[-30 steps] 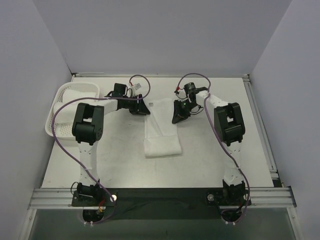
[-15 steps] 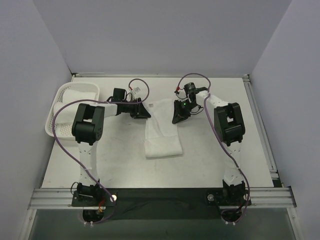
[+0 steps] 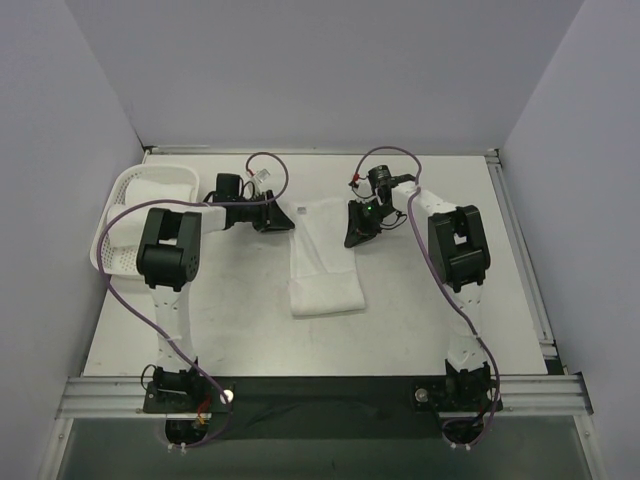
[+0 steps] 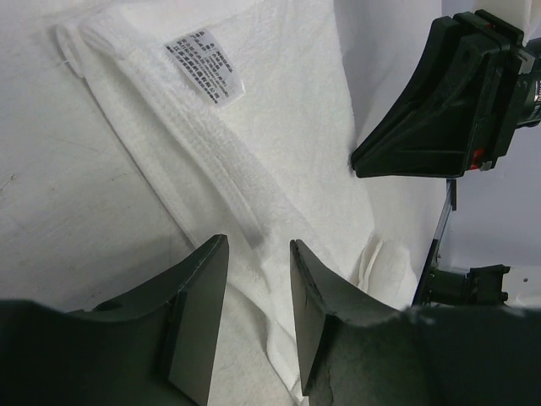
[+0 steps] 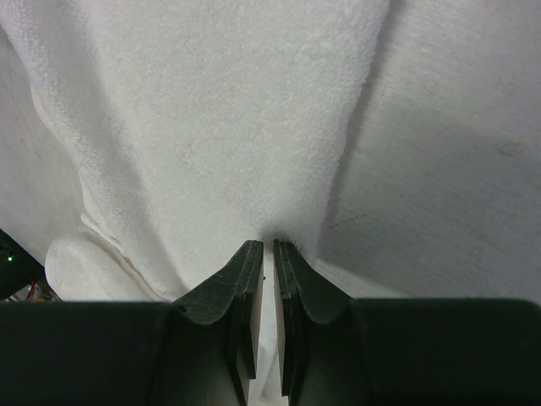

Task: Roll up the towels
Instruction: Fold the towel

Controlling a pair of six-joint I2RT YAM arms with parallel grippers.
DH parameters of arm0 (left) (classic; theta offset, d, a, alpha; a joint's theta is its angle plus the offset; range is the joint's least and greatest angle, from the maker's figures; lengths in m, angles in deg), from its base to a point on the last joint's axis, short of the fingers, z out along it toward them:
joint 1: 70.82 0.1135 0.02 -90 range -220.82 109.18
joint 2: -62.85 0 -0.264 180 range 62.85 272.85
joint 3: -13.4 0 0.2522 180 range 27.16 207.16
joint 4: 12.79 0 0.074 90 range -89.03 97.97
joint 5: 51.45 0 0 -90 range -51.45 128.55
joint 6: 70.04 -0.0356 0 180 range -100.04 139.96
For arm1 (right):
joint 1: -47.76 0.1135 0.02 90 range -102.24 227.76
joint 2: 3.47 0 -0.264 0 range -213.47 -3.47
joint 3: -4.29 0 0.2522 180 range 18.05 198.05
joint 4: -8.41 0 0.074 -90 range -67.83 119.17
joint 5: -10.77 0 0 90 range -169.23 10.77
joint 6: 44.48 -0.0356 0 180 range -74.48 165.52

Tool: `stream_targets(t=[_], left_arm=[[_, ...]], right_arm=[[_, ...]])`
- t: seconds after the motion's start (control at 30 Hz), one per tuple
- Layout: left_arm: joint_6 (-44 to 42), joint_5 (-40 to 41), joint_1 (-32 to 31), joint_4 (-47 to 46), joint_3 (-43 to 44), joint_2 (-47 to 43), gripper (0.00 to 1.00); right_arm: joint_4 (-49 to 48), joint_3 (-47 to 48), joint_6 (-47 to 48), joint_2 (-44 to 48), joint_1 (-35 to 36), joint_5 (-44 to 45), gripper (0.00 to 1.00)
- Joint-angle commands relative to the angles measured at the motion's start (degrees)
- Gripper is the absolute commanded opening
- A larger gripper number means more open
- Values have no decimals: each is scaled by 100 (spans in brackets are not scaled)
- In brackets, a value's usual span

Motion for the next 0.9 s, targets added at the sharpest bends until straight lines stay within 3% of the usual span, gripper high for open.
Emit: stream_targets(t=[0.0,0.37,0.63,0.87], left_arm=[[79,-148,-74,-361,12,-233,46],[-97,-33,-118,-1,100,-49,47],[79,-261,-259,-299,-76,-119,46],[96,-253,-338,-291,-85,-110,40]], right_arm=[[104,105,-21,-82,-35,74,13],[112,157,-39,-100,-35,22,13],[113,149,-39,-117,-35,39,13],[121,140,-30,-91,-44,48,13]])
